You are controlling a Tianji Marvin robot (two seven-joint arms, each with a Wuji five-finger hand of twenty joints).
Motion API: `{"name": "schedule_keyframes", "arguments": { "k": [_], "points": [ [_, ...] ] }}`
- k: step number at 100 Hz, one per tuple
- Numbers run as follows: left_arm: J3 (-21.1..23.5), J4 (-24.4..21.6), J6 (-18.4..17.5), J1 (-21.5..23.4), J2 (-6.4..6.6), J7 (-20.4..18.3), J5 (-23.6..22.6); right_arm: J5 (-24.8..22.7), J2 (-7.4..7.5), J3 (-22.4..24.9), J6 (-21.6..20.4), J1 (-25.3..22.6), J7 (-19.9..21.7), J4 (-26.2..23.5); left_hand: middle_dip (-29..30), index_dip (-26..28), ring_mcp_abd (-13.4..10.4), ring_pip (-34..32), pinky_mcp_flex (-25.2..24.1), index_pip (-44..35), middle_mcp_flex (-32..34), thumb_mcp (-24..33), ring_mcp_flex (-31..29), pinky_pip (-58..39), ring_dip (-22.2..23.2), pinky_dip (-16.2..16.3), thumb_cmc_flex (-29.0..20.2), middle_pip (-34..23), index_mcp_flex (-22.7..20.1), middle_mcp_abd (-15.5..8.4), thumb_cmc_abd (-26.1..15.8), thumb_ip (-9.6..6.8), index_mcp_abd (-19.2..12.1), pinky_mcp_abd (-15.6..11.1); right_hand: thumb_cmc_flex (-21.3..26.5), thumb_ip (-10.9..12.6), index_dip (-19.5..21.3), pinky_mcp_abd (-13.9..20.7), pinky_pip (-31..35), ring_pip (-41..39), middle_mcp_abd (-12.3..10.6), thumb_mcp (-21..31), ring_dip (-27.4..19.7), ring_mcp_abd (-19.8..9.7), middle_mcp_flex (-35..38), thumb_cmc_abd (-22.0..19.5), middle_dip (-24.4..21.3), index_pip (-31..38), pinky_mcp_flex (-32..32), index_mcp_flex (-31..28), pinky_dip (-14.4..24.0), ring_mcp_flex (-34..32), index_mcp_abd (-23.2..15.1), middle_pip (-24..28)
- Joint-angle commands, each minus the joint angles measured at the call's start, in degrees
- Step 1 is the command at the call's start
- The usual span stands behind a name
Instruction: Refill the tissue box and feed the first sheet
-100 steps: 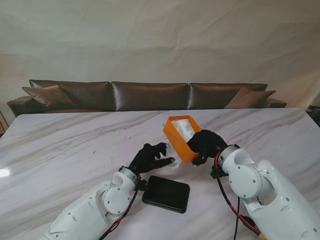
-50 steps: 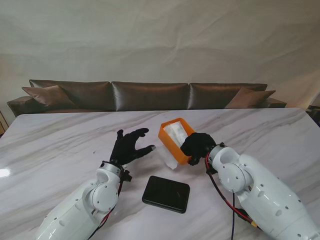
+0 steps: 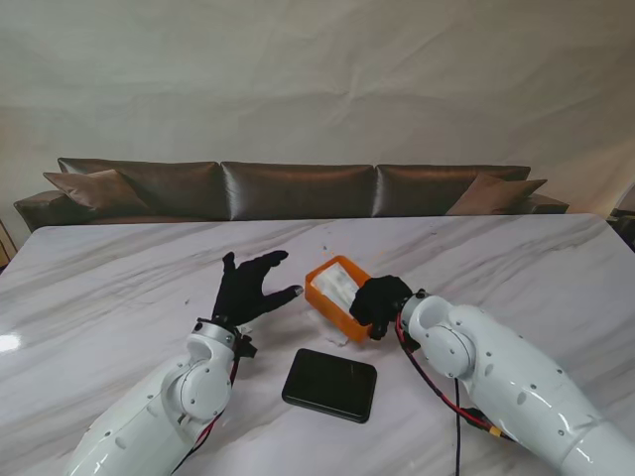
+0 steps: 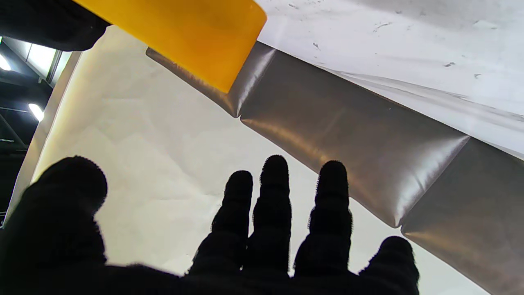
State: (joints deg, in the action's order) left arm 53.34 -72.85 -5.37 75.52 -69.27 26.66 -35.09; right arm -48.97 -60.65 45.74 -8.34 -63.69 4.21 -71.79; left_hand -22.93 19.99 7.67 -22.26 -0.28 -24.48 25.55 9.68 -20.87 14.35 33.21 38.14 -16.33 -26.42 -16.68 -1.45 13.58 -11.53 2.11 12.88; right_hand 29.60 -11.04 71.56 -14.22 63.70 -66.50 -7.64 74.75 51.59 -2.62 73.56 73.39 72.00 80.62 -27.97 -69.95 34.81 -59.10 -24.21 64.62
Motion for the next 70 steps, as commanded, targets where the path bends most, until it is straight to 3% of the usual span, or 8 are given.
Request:
{"name": "schedule_keyframes", "arguments": {
  "k": [1,18,28,33,38,43,51,70],
  "points": [
    [0.09,-0.16,0.29,-0.04,-0.14,-1.12,0.01,-1.33,-0.17,-0.87,-0.1,1.13,-0.22,1.18,0.65,-0.91,-0.07,0.6,-1.52,1.28,-2.06,-1.4,1.57,-70.01,-0.47,-0.88,0.66,0.93,0.26,0.37,-2.28,2.0,0.43,0.87,2.41,-0.23,1.34,12.47,2.48,1.45,-2.2,5.62,-0.71,0.65,-0.07,-1.44,-2.08,0.05,0.55,0.94,0.48,-1.49,-3.84,-1.56],
    [0.11,0.13,0.42,-0.21,-0.16,-1.34,0.28,-3.15,-0.22,-4.77,0.2,3.88,-2.34,4.22,0.61,-1.04,-0.07,0.36,-1.54,1.45,-1.21,-1.58,1.25,-69.94,-0.38,-0.95,0.43,0.67,-0.37,-0.2,-2.42,2.03,0.38,1.0,2.01,-6.68,0.61,12.52,0.84,7.47,-4.15,6.74,-2.51,-0.73,-5.55,4.63,-4.65,-5.26,1.94,8.69,-0.88,1.32,-6.93,-6.03],
    [0.03,0.53,0.17,-0.42,-0.21,-1.3,0.41,-3.91,-0.3,-7.19,0.44,5.5,-3.77,6.24,0.58,-1.08,-0.21,0.27,-1.56,1.49,-0.29,-1.7,0.84,-69.89,-0.37,-1.0,0.27,0.58,-0.77,-1.05,-2.43,2.03,0.1,1.05,3.01,-9.49,-4.48,12.86,-0.06,11.87,-4.55,7.4,-4.53,-1.33,-8.79,6.31,-6.99,-10.43,2.59,13.26,-1.73,3.12,-7.48,-9.74],
    [-0.06,0.77,0.01,-0.55,-0.26,-1.18,0.47,-4.09,-0.39,-8.05,0.49,6.07,-4.72,7.19,0.58,-1.1,-0.31,0.32,-1.56,1.52,-0.12,-1.75,0.82,-69.88,-0.4,-1.02,0.26,0.64,-0.89,-1.11,-2.48,2.03,0.02,1.05,3.43,-9.8,-10.25,13.04,-0.37,14.44,-4.91,7.44,-6.23,-1.87,-10.38,6.55,-8.44,-12.17,2.95,14.69,-2.32,4.14,-7.63,-11.49],
    [-0.15,0.98,-0.02,-0.68,-0.29,-1.17,0.54,-4.43,-0.47,-8.55,0.63,6.38,-5.84,7.86,0.59,-1.12,-0.35,0.38,-1.56,1.53,-0.1,-1.78,0.86,-69.89,-0.43,-1.02,0.25,0.73,-1.04,-1.11,-2.49,2.02,0.04,1.05,3.47,-9.64,-13.68,13.2,-0.94,16.83,-5.08,7.66,-7.72,-2.22,-11.84,6.69,-9.55,-14.93,3.5,15.59,-2.76,5.09,-7.28,-12.89],
    [-0.29,1.26,0.12,-0.86,-0.35,-1.17,0.67,-5.12,-0.47,-8.63,0.81,6.41,-6.99,8.14,0.55,-1.13,-0.33,0.45,-1.64,1.54,0.18,-1.81,0.94,-69.81,-0.46,-1.06,0.25,0.68,-1.19,-0.99,-2.67,2.01,0.02,1.11,2.77,-7.99,-20.6,13.5,-1.64,20.14,-5.23,7.73,-10.27,-2.56,-14.11,6.31,-11.84,-17.8,4.19,17.14,-3.55,6.42,-6.95,-14.94],
    [-0.62,1.77,0.68,-1.24,-0.51,-1.21,1.06,-6.87,-0.19,-7.62,0.94,5.77,-7.83,7.38,0.56,-1.1,-0.27,0.62,-1.65,1.34,0.07,-1.86,1.19,-69.81,-0.54,-1.07,0.22,0.84,-2.14,-0.51,-3.31,2.04,-0.21,1.06,0.37,0.32,-31.0,13.88,-3.76,28.23,-5.43,7.88,-16.27,-2.79,-18.44,4.22,-20.96,-23.21,5.89,19.82,-5.72,8.65,-6.11,-19.88],
    [-1.68,3.96,1.52,-3.19,-0.88,-1.18,1.65,-10.73,0.51,-1.86,0.45,2.09,-8.88,3.24,0.55,-1.67,0.22,1.03,-1.93,2.01,0.17,-2.68,2.64,-70.11,-0.77,-0.79,-0.14,1.17,-7.94,0.69,-5.77,2.53,-1.81,0.95,-2.73,-0.56,-42.01,13.25,-7.58,40.86,-6.23,8.23,-25.07,-3.13,-21.66,6.97,-32.53,-32.27,8.78,22.92,-10.14,12.28,-5.2,-28.52]
  ]
}}
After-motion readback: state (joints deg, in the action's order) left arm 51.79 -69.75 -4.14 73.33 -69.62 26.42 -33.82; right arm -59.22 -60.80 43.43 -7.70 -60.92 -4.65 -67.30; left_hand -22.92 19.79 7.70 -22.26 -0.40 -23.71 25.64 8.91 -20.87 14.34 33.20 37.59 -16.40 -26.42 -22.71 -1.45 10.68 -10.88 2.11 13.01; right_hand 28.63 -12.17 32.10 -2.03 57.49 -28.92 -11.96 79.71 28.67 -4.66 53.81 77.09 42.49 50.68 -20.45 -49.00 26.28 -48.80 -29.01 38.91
